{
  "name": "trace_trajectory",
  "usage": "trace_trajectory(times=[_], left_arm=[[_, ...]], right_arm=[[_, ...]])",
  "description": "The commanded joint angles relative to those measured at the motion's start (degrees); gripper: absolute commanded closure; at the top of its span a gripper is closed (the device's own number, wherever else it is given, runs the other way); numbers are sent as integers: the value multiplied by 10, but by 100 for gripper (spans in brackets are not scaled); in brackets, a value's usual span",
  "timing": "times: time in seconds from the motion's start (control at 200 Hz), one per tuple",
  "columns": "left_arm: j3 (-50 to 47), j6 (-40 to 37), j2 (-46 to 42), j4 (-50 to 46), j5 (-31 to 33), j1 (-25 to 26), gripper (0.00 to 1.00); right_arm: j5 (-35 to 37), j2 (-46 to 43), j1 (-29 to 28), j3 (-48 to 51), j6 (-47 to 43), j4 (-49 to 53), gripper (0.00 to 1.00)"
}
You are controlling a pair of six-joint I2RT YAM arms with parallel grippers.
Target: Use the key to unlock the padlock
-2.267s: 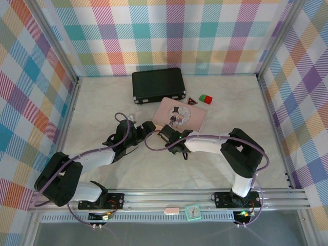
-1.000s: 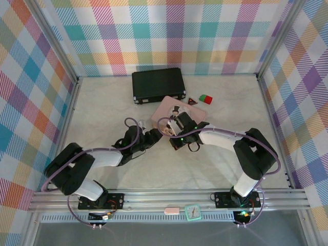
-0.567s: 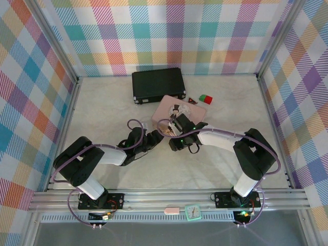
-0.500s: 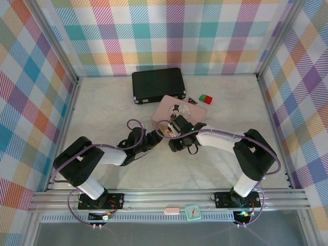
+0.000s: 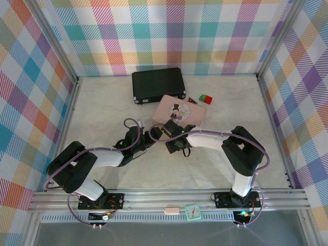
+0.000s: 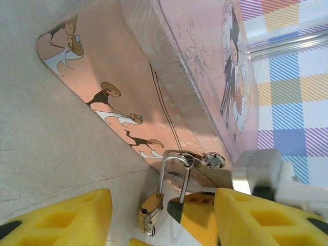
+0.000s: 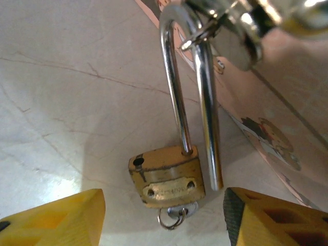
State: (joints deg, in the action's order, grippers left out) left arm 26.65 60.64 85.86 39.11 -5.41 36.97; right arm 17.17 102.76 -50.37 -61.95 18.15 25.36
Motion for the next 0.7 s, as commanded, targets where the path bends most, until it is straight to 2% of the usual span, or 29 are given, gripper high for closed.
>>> trace_trajectory(times=[0.0, 0.1, 0.24, 0.46, 0.695], left_arm=[[-7, -10, -19, -13, 8, -4, 45], [-8, -10, -24, -16, 9, -5, 45], [-11, -6, -30, -18, 9, -5, 45], [-10, 16, -20, -12, -3, -3, 47], [0, 71, 38, 50, -11, 11, 54]], right_arm=[[4, 13, 1, -6, -9, -35, 37], [-21, 24, 0, 3, -22, -65, 40], [-17, 35, 1, 14, -48, -83, 46], [-13, 3, 2, 32, -122, -99, 72], [-50, -27, 14, 36, -180, -98, 76]])
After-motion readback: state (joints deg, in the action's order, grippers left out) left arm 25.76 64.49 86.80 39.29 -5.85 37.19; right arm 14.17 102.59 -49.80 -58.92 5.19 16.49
